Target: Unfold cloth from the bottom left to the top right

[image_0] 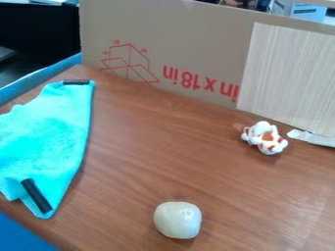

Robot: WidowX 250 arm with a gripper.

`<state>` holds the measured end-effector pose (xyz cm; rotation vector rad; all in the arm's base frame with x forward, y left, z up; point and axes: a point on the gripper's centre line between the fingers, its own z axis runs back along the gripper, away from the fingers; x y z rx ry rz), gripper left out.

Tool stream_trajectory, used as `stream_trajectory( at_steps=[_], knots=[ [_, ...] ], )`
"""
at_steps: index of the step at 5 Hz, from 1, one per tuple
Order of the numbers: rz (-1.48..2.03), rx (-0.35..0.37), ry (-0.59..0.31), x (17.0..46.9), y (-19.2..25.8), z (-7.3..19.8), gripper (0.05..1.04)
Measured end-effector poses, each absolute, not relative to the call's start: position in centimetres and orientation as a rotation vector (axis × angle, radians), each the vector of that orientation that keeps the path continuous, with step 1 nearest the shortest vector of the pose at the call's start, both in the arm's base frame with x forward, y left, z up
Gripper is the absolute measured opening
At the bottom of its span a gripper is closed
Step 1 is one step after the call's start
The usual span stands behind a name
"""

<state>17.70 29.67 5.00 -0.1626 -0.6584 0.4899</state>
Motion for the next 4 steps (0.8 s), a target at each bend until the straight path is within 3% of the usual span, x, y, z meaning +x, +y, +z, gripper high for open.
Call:
stream_trajectory(
  at_steps=[4],
  knots=[
    [0.532,-0.139,-0.642,19.5,28.7,3.5,1.000]
  ],
)
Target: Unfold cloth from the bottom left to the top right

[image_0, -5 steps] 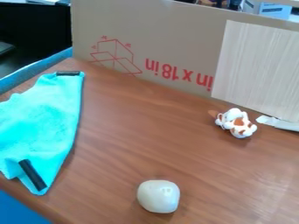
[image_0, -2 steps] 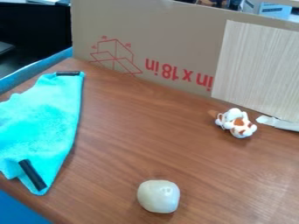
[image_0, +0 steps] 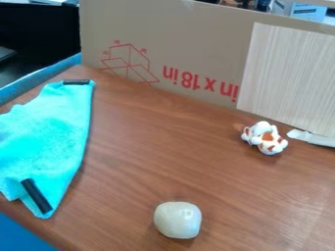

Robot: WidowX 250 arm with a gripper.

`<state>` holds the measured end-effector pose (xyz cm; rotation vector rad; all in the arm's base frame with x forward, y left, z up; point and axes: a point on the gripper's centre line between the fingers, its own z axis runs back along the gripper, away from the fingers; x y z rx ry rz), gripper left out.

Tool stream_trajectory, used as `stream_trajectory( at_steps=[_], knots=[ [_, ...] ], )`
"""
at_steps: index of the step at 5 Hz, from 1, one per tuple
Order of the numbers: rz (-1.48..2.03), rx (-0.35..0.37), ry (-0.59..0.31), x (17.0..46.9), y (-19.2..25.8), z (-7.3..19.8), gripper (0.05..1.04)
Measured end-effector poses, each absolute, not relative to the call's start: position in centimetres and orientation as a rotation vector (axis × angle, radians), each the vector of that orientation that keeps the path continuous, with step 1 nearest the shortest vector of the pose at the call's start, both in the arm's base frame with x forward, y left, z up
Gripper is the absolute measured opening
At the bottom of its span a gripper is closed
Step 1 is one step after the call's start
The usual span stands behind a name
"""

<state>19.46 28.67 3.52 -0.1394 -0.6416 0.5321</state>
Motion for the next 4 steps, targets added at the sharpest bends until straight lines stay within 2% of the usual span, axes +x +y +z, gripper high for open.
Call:
stream_trajectory(
  at_steps=[1,3,4],
  knots=[
    [0.544,-0.130,-0.644,19.56,28.67,3.36,0.948],
    [0.543,-0.134,-0.644,19.43,28.18,2.94,0.365],
    [0.544,-0.158,-0.643,19.48,27.76,2.94,0.170]
  ],
)
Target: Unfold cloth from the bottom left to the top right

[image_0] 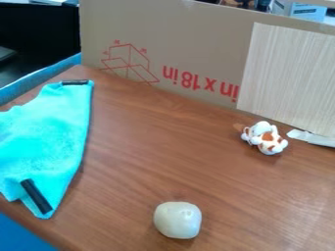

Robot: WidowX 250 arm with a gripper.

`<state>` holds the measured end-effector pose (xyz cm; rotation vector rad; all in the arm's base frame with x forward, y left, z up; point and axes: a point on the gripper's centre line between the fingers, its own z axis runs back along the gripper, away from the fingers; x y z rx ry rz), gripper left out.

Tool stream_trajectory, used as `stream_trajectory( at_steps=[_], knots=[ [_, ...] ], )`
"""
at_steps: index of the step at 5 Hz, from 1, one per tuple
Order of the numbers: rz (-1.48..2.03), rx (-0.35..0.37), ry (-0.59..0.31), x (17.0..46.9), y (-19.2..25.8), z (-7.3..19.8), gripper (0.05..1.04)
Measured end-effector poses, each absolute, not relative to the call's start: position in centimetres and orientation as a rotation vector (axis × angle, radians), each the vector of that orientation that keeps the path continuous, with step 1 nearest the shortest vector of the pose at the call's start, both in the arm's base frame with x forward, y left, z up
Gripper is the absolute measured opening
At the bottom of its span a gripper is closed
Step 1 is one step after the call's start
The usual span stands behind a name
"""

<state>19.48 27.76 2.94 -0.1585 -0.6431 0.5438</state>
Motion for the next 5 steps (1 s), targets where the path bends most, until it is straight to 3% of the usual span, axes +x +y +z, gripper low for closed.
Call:
stream_trajectory(
  at_steps=[1,3,5],
  knots=[
    [0.540,-0.201,-0.648,20.0,27.0,3.9,0.072],
    [0.585,-0.363,-0.635,23.9,23.2,7.9,0.055],
    [0.636,-0.467,-0.579,28.2,19.5,9.0,0.055]
  ],
)
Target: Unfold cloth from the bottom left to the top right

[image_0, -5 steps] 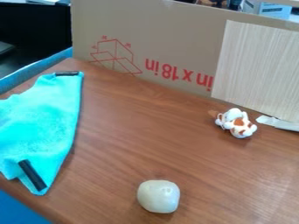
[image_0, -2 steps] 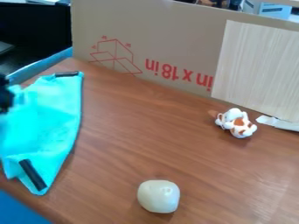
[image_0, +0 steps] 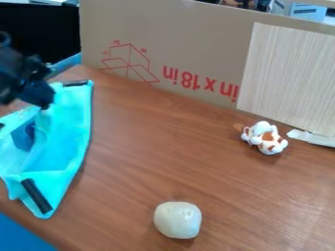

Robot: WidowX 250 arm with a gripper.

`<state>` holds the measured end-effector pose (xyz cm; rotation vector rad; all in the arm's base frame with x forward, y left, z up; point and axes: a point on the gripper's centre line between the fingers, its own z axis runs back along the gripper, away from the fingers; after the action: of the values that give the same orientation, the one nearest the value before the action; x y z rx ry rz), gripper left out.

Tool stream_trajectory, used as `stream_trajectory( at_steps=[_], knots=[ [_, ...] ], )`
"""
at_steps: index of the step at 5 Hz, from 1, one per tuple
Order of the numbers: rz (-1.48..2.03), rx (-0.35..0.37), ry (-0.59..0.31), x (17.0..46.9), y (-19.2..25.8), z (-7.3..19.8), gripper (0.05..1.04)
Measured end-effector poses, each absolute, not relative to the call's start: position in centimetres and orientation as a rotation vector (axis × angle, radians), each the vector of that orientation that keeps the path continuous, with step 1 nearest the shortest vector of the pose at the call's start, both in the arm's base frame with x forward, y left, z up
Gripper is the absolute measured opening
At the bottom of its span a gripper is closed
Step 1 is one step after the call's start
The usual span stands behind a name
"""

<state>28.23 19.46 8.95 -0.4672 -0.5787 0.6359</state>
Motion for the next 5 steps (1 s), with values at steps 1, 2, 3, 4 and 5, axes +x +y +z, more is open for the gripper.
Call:
stream_trajectory(
  at_steps=[1,2,3,4,5],
  knots=[
    [0.628,-0.482,-0.554,30.1,17.7,9.2,0.055],
    [0.605,-0.521,-0.486,31.9,14.7,7.9,0.055],
    [0.600,-0.559,-0.480,33.6,12.3,8.2,0.055],
    [0.608,-0.586,-0.472,34.9,10.2,8.1,0.055],
    [0.614,-0.595,-0.465,36.1,8.5,7.5,0.055]
  ],
)
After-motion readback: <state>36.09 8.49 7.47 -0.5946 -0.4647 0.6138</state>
